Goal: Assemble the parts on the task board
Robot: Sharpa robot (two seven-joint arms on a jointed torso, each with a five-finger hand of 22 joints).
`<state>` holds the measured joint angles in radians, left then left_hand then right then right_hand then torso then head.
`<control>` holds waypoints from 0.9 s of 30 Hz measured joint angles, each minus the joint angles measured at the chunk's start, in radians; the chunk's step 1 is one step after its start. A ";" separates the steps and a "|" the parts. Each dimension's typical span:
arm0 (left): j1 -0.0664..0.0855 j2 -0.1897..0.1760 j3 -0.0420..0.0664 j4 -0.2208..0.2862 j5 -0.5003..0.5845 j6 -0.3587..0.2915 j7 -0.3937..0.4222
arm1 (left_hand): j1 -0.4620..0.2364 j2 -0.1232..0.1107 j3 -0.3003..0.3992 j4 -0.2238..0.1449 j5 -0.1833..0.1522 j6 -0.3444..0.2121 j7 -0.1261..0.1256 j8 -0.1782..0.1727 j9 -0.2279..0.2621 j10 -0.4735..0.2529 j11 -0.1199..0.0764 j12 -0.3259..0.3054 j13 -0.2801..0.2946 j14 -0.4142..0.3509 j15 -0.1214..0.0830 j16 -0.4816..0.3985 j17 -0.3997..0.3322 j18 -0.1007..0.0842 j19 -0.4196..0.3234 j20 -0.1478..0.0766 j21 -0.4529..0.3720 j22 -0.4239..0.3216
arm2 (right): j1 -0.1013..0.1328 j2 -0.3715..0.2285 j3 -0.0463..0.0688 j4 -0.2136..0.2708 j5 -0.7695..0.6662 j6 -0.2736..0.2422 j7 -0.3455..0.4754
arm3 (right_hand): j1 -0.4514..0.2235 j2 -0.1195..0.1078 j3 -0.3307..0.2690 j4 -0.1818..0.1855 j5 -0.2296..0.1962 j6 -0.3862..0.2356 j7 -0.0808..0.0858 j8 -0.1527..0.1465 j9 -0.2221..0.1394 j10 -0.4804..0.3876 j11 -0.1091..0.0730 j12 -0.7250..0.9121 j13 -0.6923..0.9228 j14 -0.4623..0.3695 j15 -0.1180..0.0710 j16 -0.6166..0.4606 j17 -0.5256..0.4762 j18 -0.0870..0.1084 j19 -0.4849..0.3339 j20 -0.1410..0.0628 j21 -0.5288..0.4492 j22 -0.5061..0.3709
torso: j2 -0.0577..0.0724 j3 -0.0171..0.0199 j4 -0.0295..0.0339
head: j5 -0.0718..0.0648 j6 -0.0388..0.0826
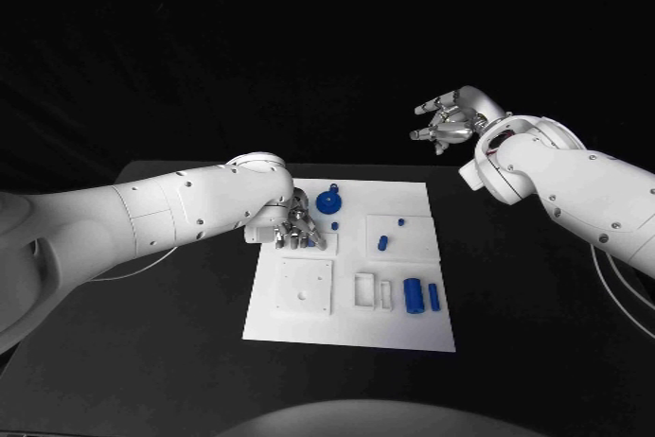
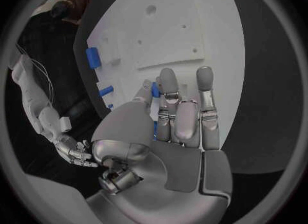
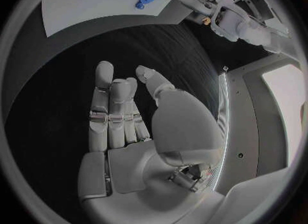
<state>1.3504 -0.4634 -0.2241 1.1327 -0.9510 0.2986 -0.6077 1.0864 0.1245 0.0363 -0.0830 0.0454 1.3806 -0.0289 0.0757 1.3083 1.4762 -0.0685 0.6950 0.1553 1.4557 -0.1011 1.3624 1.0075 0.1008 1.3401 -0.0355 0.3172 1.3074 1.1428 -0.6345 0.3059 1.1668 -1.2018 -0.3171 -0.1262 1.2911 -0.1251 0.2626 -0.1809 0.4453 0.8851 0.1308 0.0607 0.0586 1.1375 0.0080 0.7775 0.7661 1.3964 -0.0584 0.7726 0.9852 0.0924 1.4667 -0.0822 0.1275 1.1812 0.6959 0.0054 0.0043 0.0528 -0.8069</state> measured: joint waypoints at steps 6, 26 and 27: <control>-0.001 0.000 0.000 0.000 0.001 0.000 -0.002 | -0.008 -0.016 0.003 0.003 0.000 0.004 -0.006 0.000 -0.004 -0.005 -0.005 0.000 0.000 0.000 0.000 0.000 -0.003 0.000 0.000 0.000 0.000 0.000 | 0.000 0.000 0.000 0.000 0.000 0.000 0.000 | 0.000 0.000 0.000 0.000 0.000 0.000 -0.001 0.000 0.000 0.000 0.000 0.000 -0.001 0.000 0.000 0.000 0.000 0.000 0.000 0.000 0.000 0.000 | 0.000 0.0000 -0.0003 | -0.001 0.000; -0.006 -0.004 -0.003 -0.005 -0.003 -0.022 0.000 | -0.049 -0.073 -0.023 0.052 0.002 0.035 -0.038 0.000 -0.003 -0.008 -0.009 0.000 -0.006 0.000 0.000 -0.004 -0.003 0.000 0.004 -0.004 -0.004 0.001 | -0.002 -0.001 0.000 -0.002 -0.001 0.000 0.000 | 0.000 0.000 0.000 0.000 0.000 -0.001 -0.001 0.000 0.000 0.001 0.001 0.000 -0.001 0.000 0.000 0.000 -0.001 0.000 0.000 0.000 -0.006 0.001 | 0.000 0.0001 -0.0004 | -0.002 0.003; -0.006 -0.005 -0.003 -0.005 -0.005 -0.024 0.000 | -0.051 -0.079 -0.024 0.053 0.002 0.033 -0.038 0.000 -0.003 -0.008 -0.009 0.000 -0.006 0.000 0.000 -0.004 -0.004 0.000 0.004 -0.004 -0.004 0.001 | -0.002 -0.001 0.000 -0.002 -0.001 0.000 0.000 | 0.000 0.000 0.000 0.000 0.000 -0.001 -0.001 0.000 0.000 0.001 0.001 0.000 -0.001 0.000 0.000 0.000 -0.001 0.000 0.000 0.000 -0.006 0.001 | 0.000 0.0001 -0.0005 | -0.003 0.003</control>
<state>1.3439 -0.4681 -0.2271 1.1273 -0.9556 0.2749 -0.6076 1.0357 0.0453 0.0123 -0.0297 0.0473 1.4132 -0.0671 0.0757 1.3057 1.4679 -0.0771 0.6949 0.1495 1.4556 -0.1011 1.3585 1.0038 0.1009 1.3440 -0.0394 0.3132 1.3080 1.1409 -0.6356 0.3059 1.1651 -1.2032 -0.3167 -0.1264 1.2911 -0.1251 0.2626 -0.1808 0.4453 0.8842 0.1299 0.0607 0.0586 1.1386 0.0091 0.7775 0.7654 1.3964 -0.0584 0.7726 0.9841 0.0922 1.4667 -0.0822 0.1218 1.1822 0.6959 0.0055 0.0038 0.0501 -0.8038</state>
